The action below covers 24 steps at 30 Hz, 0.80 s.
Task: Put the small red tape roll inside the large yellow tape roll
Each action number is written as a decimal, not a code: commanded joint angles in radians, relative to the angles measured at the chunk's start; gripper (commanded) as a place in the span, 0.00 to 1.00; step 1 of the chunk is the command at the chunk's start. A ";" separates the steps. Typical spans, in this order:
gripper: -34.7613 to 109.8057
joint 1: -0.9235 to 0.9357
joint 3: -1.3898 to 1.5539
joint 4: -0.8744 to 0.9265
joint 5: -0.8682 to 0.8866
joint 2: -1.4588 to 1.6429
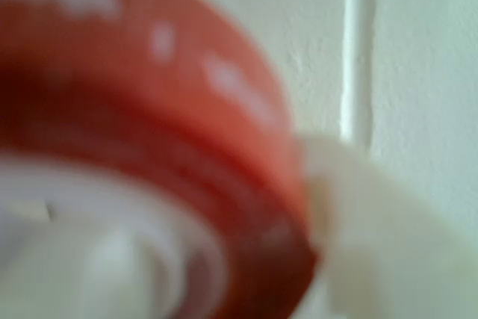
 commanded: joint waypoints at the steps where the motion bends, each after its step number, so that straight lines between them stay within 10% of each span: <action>1: 0.39 0.005 -0.187 0.066 0.025 0.054; 16: 0.40 0.012 -0.233 0.207 0.025 0.037; 24: 0.33 0.037 0.443 0.215 0.025 0.430</action>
